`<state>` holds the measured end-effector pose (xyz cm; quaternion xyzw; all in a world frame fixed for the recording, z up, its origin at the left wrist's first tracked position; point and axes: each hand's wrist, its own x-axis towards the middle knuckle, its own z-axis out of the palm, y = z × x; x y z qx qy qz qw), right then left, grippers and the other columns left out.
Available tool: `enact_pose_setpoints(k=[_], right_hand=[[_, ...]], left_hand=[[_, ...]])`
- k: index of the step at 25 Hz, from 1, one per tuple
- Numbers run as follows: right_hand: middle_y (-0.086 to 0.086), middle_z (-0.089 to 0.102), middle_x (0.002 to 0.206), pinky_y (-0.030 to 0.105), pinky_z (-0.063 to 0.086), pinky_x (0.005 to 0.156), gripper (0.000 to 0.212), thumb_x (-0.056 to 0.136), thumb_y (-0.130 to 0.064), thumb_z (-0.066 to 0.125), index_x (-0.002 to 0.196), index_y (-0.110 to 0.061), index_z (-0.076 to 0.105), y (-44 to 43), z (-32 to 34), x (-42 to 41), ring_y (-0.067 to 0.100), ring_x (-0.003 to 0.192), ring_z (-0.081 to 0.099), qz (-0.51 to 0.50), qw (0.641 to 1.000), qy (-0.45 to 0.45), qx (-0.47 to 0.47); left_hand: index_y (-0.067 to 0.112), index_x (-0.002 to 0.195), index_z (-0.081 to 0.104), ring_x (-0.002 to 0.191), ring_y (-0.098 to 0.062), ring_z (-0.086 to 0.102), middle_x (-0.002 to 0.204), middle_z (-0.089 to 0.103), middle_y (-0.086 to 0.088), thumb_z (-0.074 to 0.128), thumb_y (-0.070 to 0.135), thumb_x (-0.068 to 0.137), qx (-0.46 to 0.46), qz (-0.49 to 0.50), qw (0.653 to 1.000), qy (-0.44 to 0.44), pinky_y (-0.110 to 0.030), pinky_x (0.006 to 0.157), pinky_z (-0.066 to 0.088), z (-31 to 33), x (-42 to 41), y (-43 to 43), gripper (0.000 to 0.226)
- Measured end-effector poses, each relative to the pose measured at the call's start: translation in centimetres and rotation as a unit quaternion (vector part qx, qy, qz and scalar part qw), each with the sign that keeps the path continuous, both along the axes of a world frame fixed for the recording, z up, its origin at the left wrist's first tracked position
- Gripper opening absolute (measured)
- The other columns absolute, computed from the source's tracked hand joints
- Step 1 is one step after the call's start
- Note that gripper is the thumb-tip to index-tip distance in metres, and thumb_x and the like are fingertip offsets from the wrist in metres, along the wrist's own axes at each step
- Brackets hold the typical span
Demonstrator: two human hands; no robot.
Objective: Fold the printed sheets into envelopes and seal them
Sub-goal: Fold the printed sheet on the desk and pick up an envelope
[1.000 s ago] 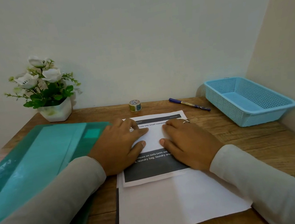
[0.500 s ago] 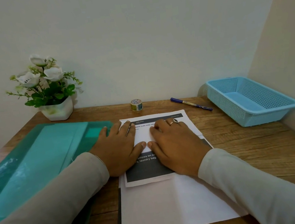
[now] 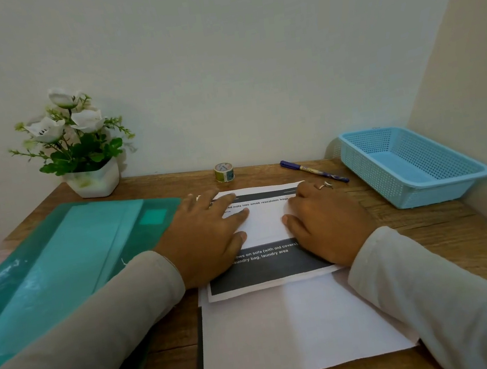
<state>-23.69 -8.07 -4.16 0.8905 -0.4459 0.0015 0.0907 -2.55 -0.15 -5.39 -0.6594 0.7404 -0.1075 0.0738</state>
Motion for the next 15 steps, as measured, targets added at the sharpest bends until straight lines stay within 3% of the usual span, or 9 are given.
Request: enact_pose_setpoints(k=[3, 5, 8, 11, 13, 15], right_hand=[[0.004, 0.053, 0.136, 0.037, 0.049, 0.090, 0.052, 0.105, -0.053, 0.029, 0.128, -0.019, 0.060, 0.2, 0.3, 0.0, 0.023, 0.115, 0.057, -0.016, 1.000, 0.009, -0.002], [0.005, 0.053, 0.136, 0.038, 0.048, 0.091, 0.056, 0.105, -0.056, 0.027, 0.128, -0.017, 0.060, 0.8, 0.6, 0.6, 0.025, 0.117, 0.057, -0.034, 0.999, 0.019, -0.007], [0.008, 0.050, 0.143, 0.040, 0.047, 0.100, 0.058, 0.106, -0.054, 0.026, 0.140, -0.014, 0.051, 2.3, 0.1, 2.3, 0.026, 0.125, 0.054, 0.003, 1.000, 0.005, 0.021], [0.007, 0.030, 0.165, 0.039, 0.026, 0.123, 0.058, 0.109, -0.046, 0.026, 0.159, -0.016, 0.028, 3.4, -0.9, 3.6, 0.026, 0.150, 0.031, 0.094, 0.991, -0.039, 0.083], [0.002, 0.016, 0.171, 0.036, 0.012, 0.127, 0.058, 0.110, -0.044, 0.025, 0.163, -0.020, 0.017, 3.3, -1.3, 3.7, 0.020, 0.157, 0.014, 0.114, 0.986, -0.063, 0.105], [-0.003, 0.011, 0.172, 0.036, 0.008, 0.128, 0.059, 0.110, -0.045, 0.024, 0.164, -0.023, 0.014, 2.8, -1.4, 3.3, 0.017, 0.158, 0.009, 0.109, 0.985, -0.073, 0.116]], left_hand=[[0.028, 0.159, 0.008, 0.153, -0.029, 0.000, 0.167, 0.003, -0.004, -0.012, 0.077, 0.079, 0.045, 0.081, 0.996, 0.000, -0.057, 0.122, 0.011, 0.2, 0.7, 0.2, 0.096], [0.025, 0.159, 0.000, 0.154, -0.028, -0.003, 0.168, -0.001, -0.004, 0.001, 0.074, 0.091, 0.069, 0.101, 0.992, 0.004, -0.058, 0.122, 0.010, 0.2, 0.6, 0.5, 0.084], [0.024, 0.158, -0.005, 0.154, -0.027, -0.004, 0.167, -0.005, -0.004, 0.005, 0.068, 0.094, 0.076, 0.107, 0.991, 0.016, -0.058, 0.122, 0.009, -0.2, 0.1, 0.4, 0.079], [0.024, 0.158, -0.007, 0.154, -0.028, -0.003, 0.167, -0.006, -0.005, 0.007, 0.068, 0.095, 0.074, 0.115, 0.991, 0.008, -0.058, 0.122, 0.010, -0.4, 0.2, 0.1, 0.078], [0.023, 0.158, -0.007, 0.154, -0.028, -0.002, 0.167, -0.005, -0.005, 0.007, 0.067, 0.096, 0.073, 0.110, 0.991, 0.007, -0.058, 0.122, 0.011, -0.4, 0.2, 0.2, 0.077], [0.023, 0.158, -0.007, 0.154, -0.027, -0.002, 0.167, -0.005, -0.005, 0.008, 0.066, 0.096, 0.069, 0.107, 0.992, 0.013, -0.057, 0.122, 0.011, -0.3, 0.2, 0.3, 0.077]])
